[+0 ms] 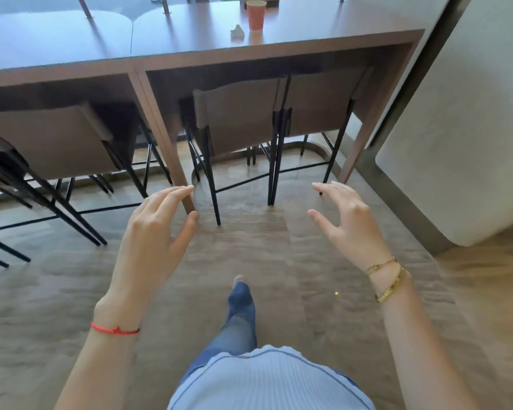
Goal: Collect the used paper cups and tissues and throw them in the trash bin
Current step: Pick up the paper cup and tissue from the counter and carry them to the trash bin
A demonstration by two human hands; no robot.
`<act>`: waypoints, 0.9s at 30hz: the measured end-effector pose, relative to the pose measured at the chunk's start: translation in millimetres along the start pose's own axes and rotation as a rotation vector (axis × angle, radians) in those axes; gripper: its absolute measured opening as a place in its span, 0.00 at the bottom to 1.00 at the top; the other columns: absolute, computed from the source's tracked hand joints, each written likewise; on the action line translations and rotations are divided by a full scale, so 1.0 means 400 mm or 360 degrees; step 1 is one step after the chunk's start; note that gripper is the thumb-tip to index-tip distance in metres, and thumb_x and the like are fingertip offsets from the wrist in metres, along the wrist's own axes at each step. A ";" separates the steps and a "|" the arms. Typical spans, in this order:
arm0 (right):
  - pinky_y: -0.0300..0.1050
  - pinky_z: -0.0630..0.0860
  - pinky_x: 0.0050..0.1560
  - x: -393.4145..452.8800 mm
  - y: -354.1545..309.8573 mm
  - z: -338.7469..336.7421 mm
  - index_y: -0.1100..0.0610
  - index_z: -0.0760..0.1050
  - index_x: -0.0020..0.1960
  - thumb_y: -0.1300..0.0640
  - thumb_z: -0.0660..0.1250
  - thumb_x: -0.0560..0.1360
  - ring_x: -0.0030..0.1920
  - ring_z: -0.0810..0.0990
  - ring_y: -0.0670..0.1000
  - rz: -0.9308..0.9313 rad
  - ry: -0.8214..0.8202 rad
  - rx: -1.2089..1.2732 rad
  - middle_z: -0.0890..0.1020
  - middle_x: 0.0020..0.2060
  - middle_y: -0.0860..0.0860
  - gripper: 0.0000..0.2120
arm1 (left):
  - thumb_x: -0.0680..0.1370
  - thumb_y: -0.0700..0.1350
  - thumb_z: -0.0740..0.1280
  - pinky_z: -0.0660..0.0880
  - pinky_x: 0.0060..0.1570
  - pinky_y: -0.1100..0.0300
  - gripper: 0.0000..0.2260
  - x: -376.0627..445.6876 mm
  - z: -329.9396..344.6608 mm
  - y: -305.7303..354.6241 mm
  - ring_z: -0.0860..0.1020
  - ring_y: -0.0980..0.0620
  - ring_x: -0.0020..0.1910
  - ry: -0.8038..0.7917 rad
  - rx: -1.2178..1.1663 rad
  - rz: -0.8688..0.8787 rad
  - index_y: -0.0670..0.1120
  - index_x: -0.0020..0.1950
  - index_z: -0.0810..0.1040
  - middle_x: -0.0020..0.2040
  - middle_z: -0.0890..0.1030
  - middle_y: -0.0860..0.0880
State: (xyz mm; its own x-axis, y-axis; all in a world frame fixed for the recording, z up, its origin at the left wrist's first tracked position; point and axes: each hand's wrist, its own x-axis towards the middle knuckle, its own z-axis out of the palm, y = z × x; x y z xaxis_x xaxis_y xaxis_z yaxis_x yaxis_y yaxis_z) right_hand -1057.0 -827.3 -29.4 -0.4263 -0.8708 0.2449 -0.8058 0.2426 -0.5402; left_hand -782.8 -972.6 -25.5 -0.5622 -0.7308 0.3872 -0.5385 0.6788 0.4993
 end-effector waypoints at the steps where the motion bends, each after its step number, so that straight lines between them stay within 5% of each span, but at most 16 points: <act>1: 0.38 0.57 0.70 0.062 0.010 0.011 0.56 0.71 0.68 0.53 0.68 0.75 0.70 0.66 0.50 -0.0001 0.0004 -0.0005 0.75 0.64 0.51 0.23 | 0.79 0.47 0.65 0.70 0.67 0.50 0.18 0.058 0.015 -0.025 0.73 0.50 0.66 0.0015 -0.0002 0.0011 0.46 0.69 0.73 0.65 0.77 0.48; 9: 0.44 0.60 0.72 0.572 0.047 0.064 0.54 0.70 0.68 0.52 0.67 0.75 0.71 0.66 0.49 -0.0075 0.0102 -0.0015 0.75 0.64 0.49 0.22 | 0.79 0.48 0.63 0.70 0.67 0.47 0.19 0.547 0.092 -0.175 0.73 0.50 0.66 0.0036 0.0017 0.0100 0.46 0.70 0.72 0.65 0.77 0.47; 27: 0.33 0.61 0.65 1.404 0.257 0.158 0.54 0.72 0.65 0.52 0.67 0.75 0.64 0.70 0.46 -0.0144 0.0200 0.0116 0.77 0.61 0.48 0.19 | 0.80 0.49 0.64 0.73 0.64 0.49 0.18 1.321 0.363 -0.341 0.74 0.51 0.64 0.0039 0.0075 -0.0051 0.49 0.69 0.72 0.65 0.77 0.51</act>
State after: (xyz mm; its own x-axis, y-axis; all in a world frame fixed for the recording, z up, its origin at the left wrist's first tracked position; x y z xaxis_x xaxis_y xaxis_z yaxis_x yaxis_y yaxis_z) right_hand -1353.4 -1318.4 1.7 -0.4048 -0.8264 0.3915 -0.8133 0.1297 -0.5672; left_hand -1097.6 -1440.8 -1.4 -0.5289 -0.7534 0.3907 -0.5854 0.6571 0.4749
